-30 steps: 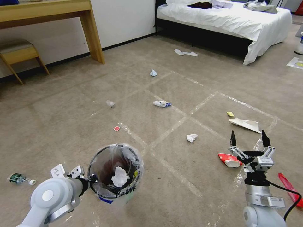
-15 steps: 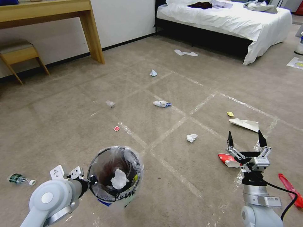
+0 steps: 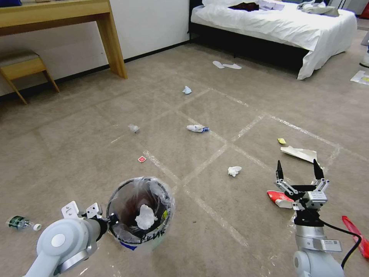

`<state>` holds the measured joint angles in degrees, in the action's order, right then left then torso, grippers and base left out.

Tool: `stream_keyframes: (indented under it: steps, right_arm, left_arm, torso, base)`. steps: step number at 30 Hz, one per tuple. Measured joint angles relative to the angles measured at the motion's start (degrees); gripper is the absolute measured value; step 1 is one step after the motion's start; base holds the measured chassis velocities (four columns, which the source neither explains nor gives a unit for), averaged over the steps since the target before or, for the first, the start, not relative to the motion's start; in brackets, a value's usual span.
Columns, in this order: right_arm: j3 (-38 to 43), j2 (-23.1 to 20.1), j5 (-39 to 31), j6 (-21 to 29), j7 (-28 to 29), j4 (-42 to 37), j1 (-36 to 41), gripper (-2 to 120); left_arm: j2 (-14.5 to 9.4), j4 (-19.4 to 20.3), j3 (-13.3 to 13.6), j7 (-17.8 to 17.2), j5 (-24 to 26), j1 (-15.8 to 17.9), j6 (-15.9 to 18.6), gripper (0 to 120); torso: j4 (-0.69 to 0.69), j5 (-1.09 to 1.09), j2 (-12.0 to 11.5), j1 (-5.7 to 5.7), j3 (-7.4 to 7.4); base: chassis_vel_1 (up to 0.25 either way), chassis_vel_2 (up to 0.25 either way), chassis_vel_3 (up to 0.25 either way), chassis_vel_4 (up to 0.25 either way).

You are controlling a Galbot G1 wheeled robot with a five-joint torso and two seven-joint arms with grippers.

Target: Pick up the trash bin and place the garbage on the floor into it.

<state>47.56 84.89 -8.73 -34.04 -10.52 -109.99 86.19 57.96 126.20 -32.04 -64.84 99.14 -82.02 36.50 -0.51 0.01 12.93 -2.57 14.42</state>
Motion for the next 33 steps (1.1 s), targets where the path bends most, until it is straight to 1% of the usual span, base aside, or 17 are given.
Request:
stream_keyframes:
  steps: [8, 21, 33]
  right_arm:
    - [-0.24, 0.02, -0.11, -0.02, -0.02, 0.27, -0.57, 100]
    - [-0.7, 0.15, 0.06, -0.05, -0.1, 0.94, -1.06, 100]
    - [-1.35, 0.26, 0.05, -0.17, -0.38, 1.66, -1.64, 100]
  left_arm:
    - [-0.34, -0.33, 0.16, -0.21, 0.27, 0.37, -0.07, 0]
    - [-0.08, -0.76, 0.41, -0.23, 0.0, 0.34, -0.09, 0]
    - [-0.42, -0.85, 0.25, -0.35, 0.2, 0.62, -0.2, 0]
  torso:
    - [0.0, 0.0, 0.0, 0.0, 0.0]
    - [0.0, 0.0, 0.0, 0.01, -0.01]
    - [0.0, 0.0, 0.0, 0.02, -0.01]
  base:
    - [-0.056, 0.05, 0.063, -0.057]
    - [-0.068, 0.071, 0.065, -0.075]
    - [-0.093, 0.092, 0.099, -0.093]
